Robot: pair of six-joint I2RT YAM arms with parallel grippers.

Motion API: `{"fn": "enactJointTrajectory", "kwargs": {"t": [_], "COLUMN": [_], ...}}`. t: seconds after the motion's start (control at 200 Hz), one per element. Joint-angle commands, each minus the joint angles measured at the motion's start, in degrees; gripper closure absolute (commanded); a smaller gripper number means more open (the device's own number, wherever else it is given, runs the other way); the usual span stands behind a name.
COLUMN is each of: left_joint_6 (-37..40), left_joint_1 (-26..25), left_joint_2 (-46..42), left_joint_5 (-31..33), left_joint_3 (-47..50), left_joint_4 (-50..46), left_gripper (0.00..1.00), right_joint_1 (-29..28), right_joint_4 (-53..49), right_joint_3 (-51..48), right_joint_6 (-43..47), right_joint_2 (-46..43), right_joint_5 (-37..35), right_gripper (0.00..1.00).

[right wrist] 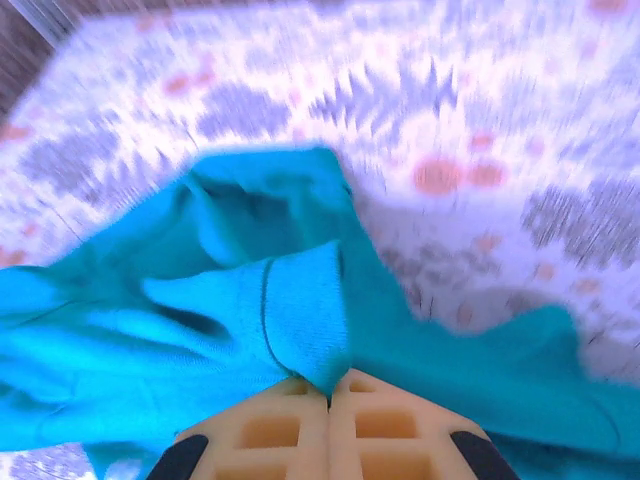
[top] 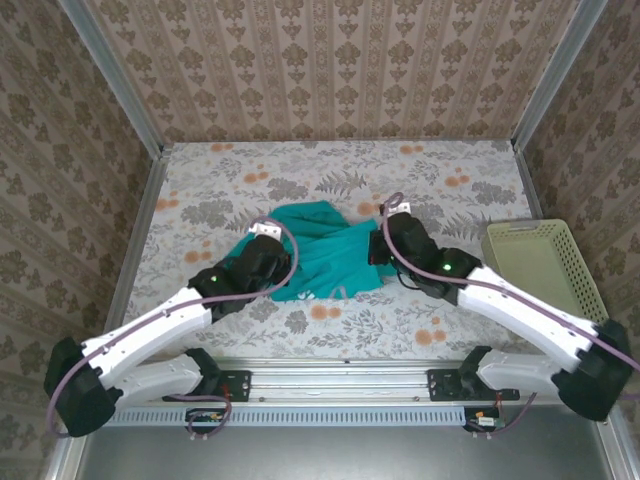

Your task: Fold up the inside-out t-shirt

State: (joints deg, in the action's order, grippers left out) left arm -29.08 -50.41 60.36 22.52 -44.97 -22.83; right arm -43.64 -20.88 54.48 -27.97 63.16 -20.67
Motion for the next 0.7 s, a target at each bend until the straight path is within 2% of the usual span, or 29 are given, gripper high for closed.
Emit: {"fn": "enactJointTrajectory", "kwargs": {"t": [0.0, 0.07, 0.16, 0.23, 0.285, 0.375, 0.49, 0.575, 0.695], "left_joint_6": [1.35, 1.70, 3.64, 2.63, -1.52, -5.62, -7.19, -4.73, 3.44], "left_joint_1": [-2.31, -6.25, -11.08, -10.72, -8.20, -3.68, -3.44, -5.19, -11.00], "left_joint_2": [3.34, 4.48, 3.36, 2.07, 2.74, 4.06, 2.46, 1.96, 3.02], "left_joint_5": [12.03, 15.22, 18.41, 21.39, 23.86, 23.68, 24.55, 24.21, 19.90], "left_joint_3": [-6.78, -10.61, -10.96, -8.87, -8.79, -9.43, -9.11, -10.03, -10.32], "left_joint_4": [-10.38, -12.14, -9.71, -9.07, -13.81, -20.59, -22.22, -20.45, -10.78], "left_gripper": [1.00, 1.00, 1.00, 1.00, 1.00, 1.00, 1.00, 1.00, 1.00], "right_joint_1": [-2.84, -5.21, -6.72, -6.73, -6.67, -5.99, -5.33, -5.35, -5.33], "right_joint_4": [-11.28, -12.68, -11.99, -11.20, -11.81, -13.55, -11.90, -10.32, -5.94], "right_joint_3": [3.99, 5.26, 4.93, 3.68, 2.95, 2.59, 2.17, 2.80, 2.46], "right_joint_6": [6.20, 7.03, 7.12, 6.10, 4.89, 3.05, 3.58, 4.23, 4.04], "right_joint_2": [-4.30, -4.58, -3.65, -2.53, -1.34, 0.39, 1.00, 1.88, 3.39], "right_joint_5": [-13.77, -15.68, -15.48, -16.26, -19.06, -21.47, -18.77, -16.08, -11.30], "right_gripper": [1.00, 1.00, 1.00, 1.00, 1.00, 1.00, 1.00, 1.00, 1.00]}}
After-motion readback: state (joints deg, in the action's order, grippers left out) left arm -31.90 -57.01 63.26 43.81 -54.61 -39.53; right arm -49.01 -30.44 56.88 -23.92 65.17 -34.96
